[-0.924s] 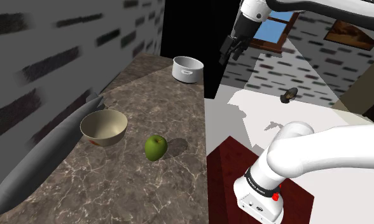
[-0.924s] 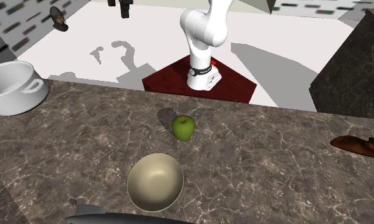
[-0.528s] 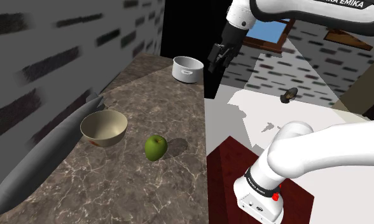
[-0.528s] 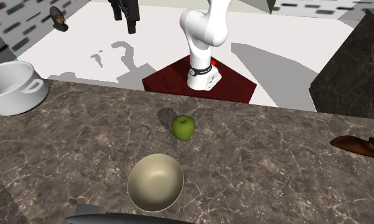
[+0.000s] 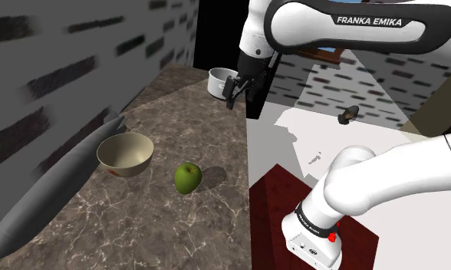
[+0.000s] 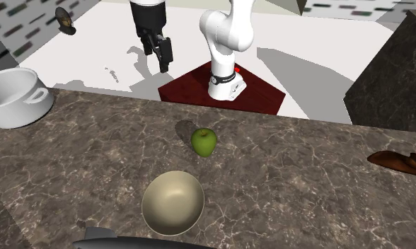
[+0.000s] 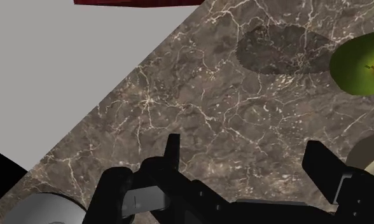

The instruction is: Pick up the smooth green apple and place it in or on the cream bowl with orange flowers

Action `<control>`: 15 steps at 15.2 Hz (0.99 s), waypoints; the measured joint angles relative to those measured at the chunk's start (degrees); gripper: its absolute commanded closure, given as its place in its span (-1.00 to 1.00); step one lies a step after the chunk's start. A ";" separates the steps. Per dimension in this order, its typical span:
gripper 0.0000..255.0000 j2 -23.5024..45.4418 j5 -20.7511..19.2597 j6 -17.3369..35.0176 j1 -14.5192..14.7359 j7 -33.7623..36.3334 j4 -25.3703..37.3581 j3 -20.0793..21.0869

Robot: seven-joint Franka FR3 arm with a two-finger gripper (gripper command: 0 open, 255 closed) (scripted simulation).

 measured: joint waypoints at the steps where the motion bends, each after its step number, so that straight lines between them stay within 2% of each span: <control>1: -1.00 1.44 0.48 0.59 0.28 1.41 0.27 1.16; 5: -1.00 6.40 2.14 3.34 1.39 6.72 0.07 5.41; 15: -1.00 24.37 2.60 9.01 3.25 20.51 6.27 14.93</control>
